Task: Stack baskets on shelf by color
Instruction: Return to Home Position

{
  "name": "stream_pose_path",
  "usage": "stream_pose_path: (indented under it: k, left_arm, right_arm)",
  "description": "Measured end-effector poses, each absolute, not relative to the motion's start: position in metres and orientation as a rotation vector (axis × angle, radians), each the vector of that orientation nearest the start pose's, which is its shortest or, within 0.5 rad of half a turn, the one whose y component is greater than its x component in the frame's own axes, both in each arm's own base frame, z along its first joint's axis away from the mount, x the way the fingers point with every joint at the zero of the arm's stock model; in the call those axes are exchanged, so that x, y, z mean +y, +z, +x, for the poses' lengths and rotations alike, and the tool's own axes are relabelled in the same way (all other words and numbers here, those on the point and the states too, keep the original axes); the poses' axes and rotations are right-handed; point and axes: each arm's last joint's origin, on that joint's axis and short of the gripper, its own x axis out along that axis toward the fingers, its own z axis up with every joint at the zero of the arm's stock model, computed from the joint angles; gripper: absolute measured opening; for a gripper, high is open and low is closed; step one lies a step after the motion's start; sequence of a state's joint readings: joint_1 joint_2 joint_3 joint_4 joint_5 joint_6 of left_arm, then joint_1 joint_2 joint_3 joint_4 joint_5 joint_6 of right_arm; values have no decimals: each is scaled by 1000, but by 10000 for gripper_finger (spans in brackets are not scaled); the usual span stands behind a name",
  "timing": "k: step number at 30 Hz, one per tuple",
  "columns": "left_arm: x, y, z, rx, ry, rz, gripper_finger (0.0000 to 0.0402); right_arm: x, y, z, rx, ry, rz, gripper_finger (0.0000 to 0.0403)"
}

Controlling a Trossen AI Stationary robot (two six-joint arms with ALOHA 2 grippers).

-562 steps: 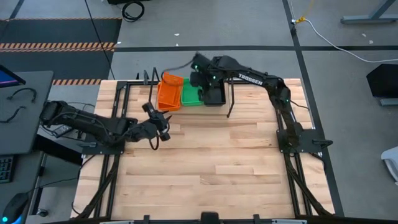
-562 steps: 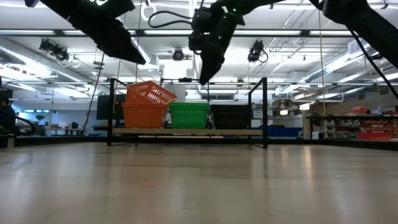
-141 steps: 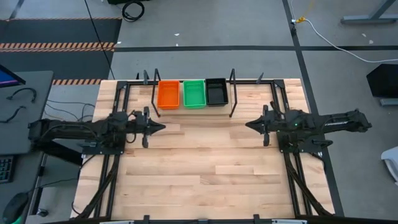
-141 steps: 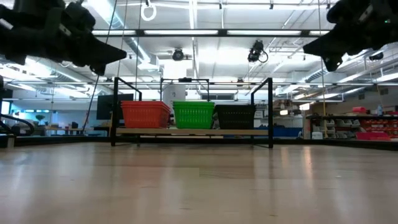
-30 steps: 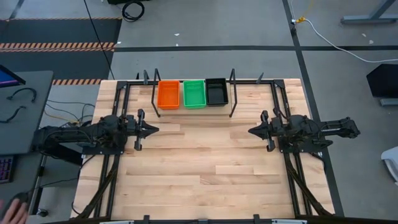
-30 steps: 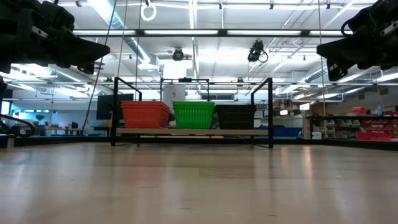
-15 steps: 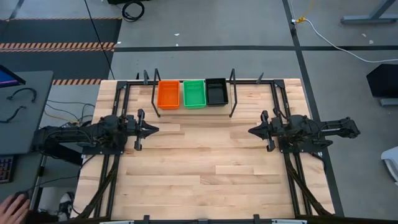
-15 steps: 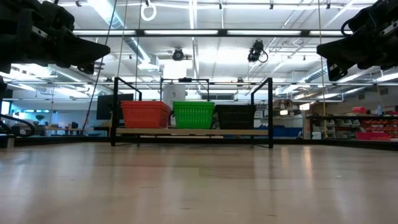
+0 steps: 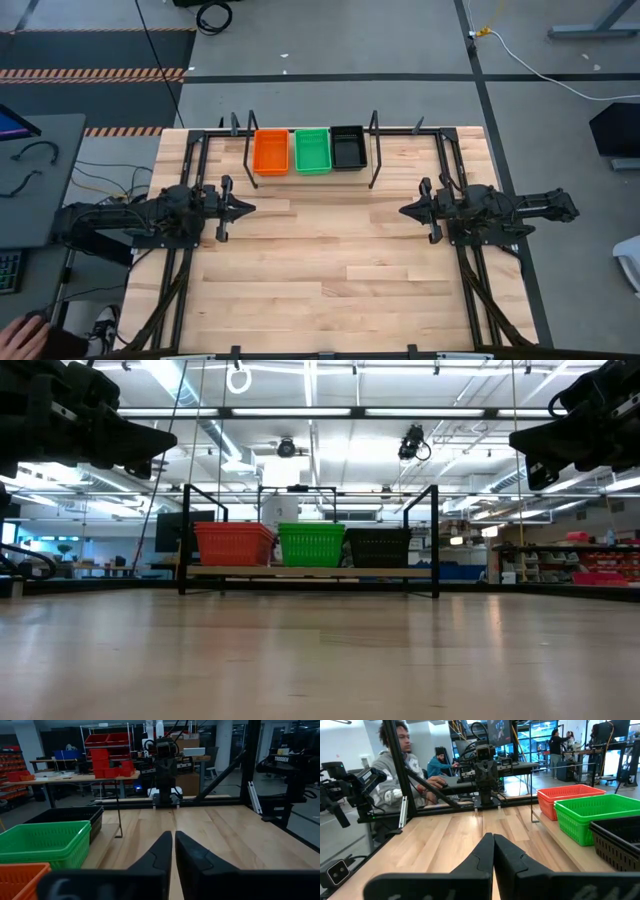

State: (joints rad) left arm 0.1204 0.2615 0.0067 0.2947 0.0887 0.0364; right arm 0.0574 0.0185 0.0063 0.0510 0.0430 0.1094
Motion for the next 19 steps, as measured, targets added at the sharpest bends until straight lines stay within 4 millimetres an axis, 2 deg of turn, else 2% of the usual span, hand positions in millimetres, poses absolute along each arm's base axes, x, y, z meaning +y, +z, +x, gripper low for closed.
stream_pose_path:
  k: [8,19]
  left_arm:
    - [11,172,113,-39,32,41,36]
    - [11,172,113,-39,32,41,25]
  right_arm:
    - [4,169,98,-38,17,112,10]
    - [4,169,98,-38,16,111,10]
